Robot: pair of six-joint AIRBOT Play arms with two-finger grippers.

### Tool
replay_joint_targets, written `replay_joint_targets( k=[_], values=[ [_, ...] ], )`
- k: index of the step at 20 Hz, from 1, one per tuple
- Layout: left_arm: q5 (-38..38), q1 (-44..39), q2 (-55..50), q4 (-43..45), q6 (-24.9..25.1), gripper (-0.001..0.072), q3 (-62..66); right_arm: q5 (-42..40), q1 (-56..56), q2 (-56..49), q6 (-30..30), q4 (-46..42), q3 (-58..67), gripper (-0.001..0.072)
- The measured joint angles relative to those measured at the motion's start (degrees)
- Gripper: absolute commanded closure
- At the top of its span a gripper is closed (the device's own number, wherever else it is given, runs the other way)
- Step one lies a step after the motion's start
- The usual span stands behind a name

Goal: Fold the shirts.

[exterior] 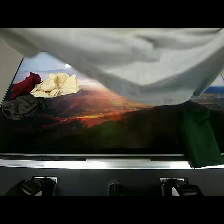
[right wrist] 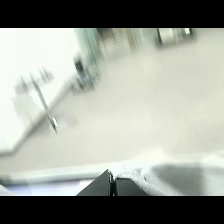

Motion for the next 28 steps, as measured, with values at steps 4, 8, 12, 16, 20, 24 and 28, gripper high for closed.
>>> replay_joint_targets(
  k=[4,8,12,16,20,24,28],
  values=[
    [4.37,-1.36,-0.07,-0.44,1.68,0.0676,5.64,-1.25,0.00,3.41,0.35,0.31,3.80,0.0670],
    [1.79,-1.60,-0.24,6.16,2.12,0.0675,7.04,3.48,0.00,3.85,1.25,-3.08,4.92,0.0669],
    [-9.86,-1.62,-2.27,12.63,2.29,0.0674,0.17,17.40,0.00,-2.12,2.34,-8.50,3.69,0.0668],
    [-11.06,-1.27,-4.61,14.93,1.57,0.0673,-22.53,23.45,0.00,-14.75,1.57,-9.75,-4.55,0.0669],
    [-0.11,2.91,-12.28,15.89,-6.62,0.0672,-42.73,12.04,-0.02,-30.75,3.06,-5.73,-11.45,0.0666],
    [7.13,7.63,-21.22,13.05,-12.02,0.0671,-48.68,-0.52,-0.02,-43.36,8.59,4.68,-13.44,0.0666],
    [9.64,8.94,-26.27,9.86,-13.84,0.0671,-50.34,-1.77,-0.02,-50.77,10.47,13.22,-13.94,0.0125]
  ],
)
